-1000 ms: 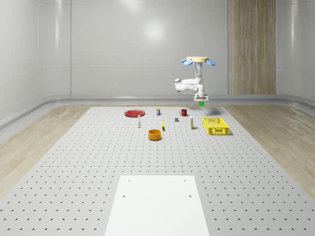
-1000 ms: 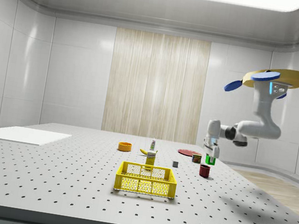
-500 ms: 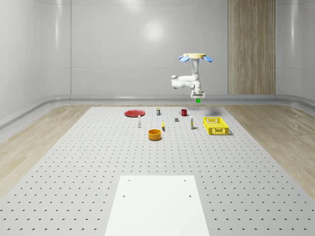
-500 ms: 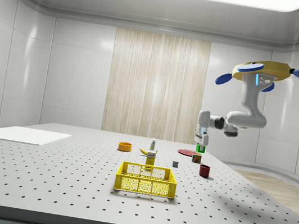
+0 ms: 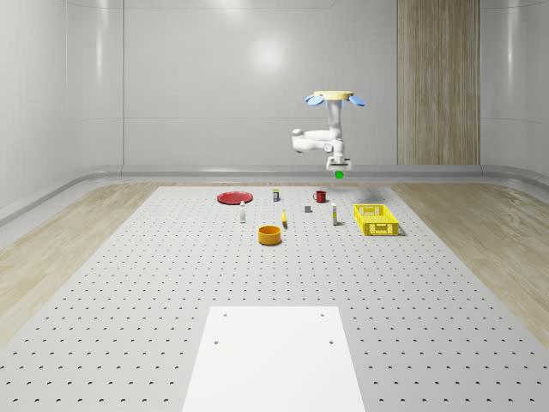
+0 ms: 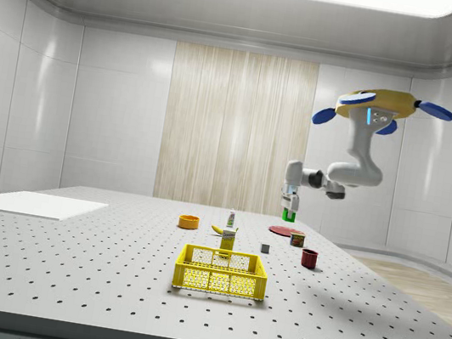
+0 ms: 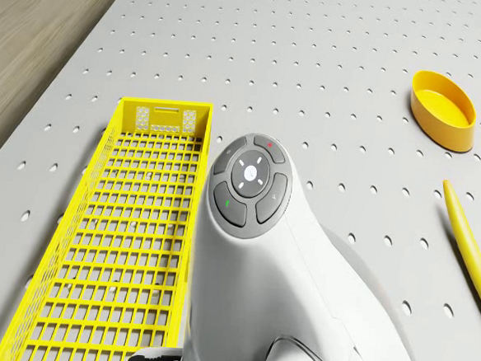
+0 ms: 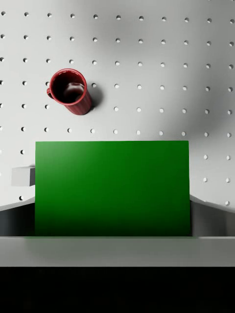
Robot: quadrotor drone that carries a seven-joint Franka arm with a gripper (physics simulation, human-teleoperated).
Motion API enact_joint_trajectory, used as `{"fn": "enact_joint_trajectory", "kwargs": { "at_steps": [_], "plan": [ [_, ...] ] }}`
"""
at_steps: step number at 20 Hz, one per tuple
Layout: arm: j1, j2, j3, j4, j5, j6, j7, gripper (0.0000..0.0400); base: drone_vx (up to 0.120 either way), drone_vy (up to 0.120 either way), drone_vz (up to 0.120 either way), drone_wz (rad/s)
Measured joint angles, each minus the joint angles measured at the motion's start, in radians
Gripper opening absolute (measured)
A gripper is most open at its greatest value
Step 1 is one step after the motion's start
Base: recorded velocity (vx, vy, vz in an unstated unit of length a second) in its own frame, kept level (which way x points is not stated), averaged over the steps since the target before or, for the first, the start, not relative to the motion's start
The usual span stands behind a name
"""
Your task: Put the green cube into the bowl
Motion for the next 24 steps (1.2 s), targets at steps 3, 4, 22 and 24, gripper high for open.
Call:
{"fn": "enact_joint_trajectory", "kwargs": {
  "at_steps": [3,4,22,24],
  "plan": [
    [-0.001,-0.006,0.001,0.0,0.003,0.006,0.002,0.025,0.12,-0.12,0.0,0.0],
    [-0.002,-0.008,0.001,0.0,0.003,0.007,0.002,0.025,0.12,-0.12,0.0,0.0],
    [-0.01,-0.039,0.007,0.002,0.016,0.037,0.008,0.025,0.12,-0.12,0.0,0.0],
    [-0.01,-0.042,0.007,0.002,0.018,0.04,0.009,0.025,0.12,-0.12,0.0,0.0]
  ]
}}
